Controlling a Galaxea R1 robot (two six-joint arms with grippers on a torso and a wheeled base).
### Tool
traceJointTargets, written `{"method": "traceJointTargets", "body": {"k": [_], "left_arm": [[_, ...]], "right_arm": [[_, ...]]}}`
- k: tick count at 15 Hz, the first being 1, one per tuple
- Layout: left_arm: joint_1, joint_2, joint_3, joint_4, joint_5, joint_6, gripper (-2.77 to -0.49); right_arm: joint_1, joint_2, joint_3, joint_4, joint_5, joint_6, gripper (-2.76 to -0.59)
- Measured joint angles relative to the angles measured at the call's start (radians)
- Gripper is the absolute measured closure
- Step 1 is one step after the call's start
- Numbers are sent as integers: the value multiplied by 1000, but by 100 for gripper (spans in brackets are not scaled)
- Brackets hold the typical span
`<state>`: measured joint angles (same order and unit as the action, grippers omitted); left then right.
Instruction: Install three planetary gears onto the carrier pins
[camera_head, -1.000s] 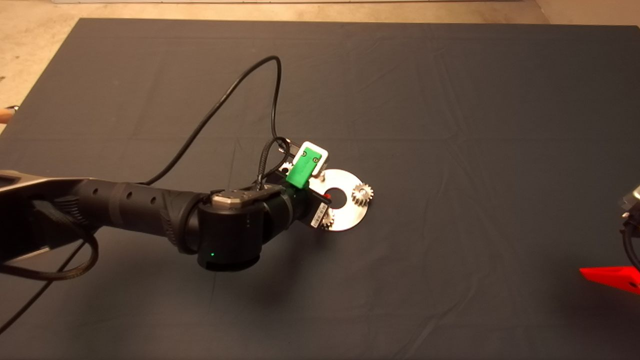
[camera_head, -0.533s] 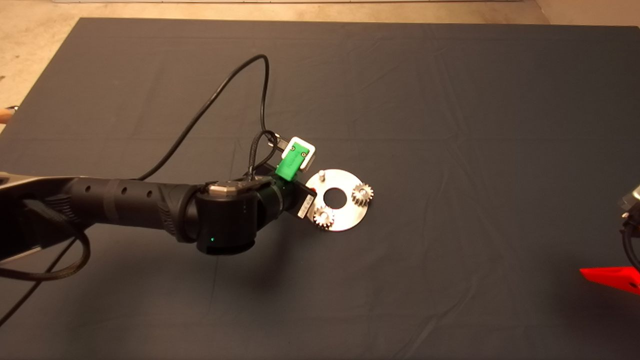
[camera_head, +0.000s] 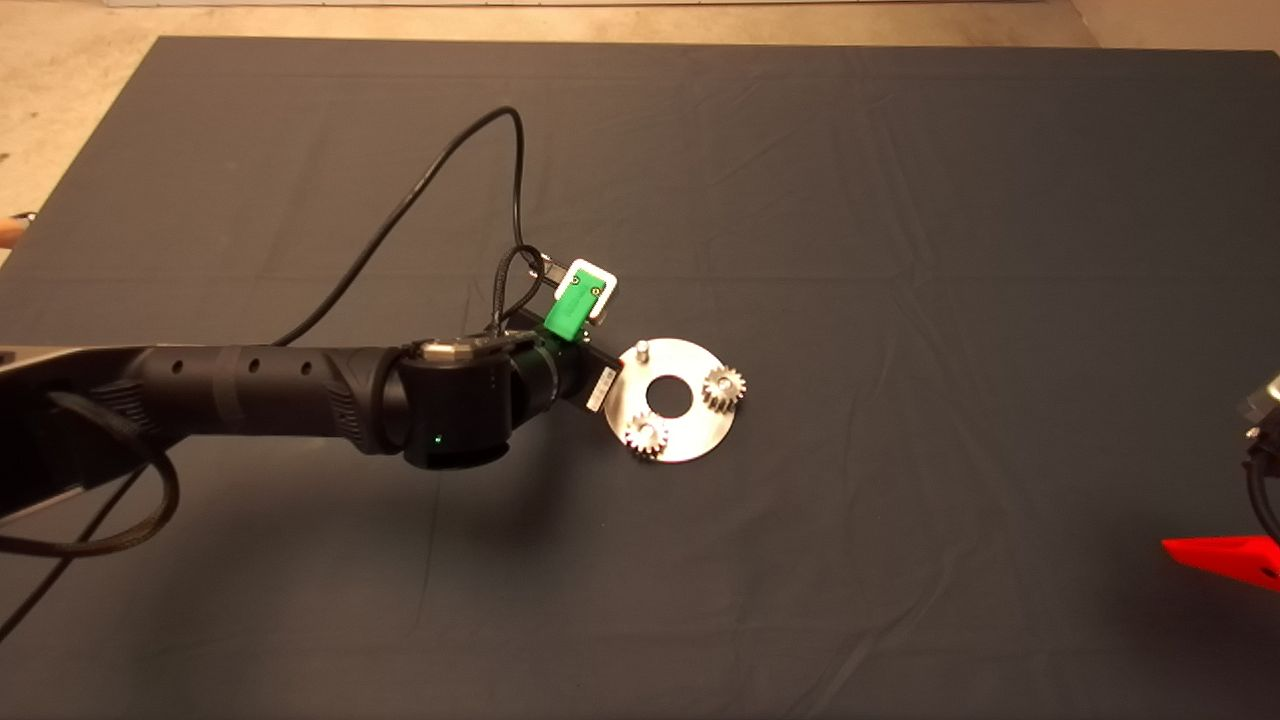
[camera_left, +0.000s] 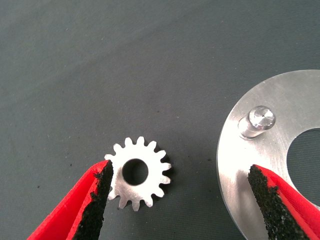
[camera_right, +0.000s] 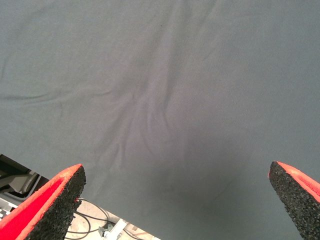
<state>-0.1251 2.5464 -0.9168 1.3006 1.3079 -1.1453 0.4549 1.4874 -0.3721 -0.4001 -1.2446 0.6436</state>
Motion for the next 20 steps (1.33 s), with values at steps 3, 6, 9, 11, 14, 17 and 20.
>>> {"method": "traceJointTargets", "body": {"k": [3, 6, 9, 11, 14, 17, 20], "left_arm": [[0, -1, -11, 0, 0, 14, -204], [0, -8, -16, 0, -1, 18, -204], [0, -30, -19, 0, -12, 19, -204], [0, -60, -19, 0, -43, 19, -204], [0, -87, -20, -3, -69, 20, -204], [0, -83, -20, -4, -94, 18, -204], [0, -80, -20, -4, -120, 12, -204]], "right_arm": [[0, 0, 0, 0, 0, 0, -273], [0, 0, 0, 0, 0, 0, -273], [0, 1, 0, 0, 0, 0, -273], [0, 1, 0, 0, -1, 0, -273], [0, 5, 1, 0, -1, 1, -273], [0, 20, 3, 0, 0, 1, -273], [0, 20, 3, 0, -1, 1, -273]]}}
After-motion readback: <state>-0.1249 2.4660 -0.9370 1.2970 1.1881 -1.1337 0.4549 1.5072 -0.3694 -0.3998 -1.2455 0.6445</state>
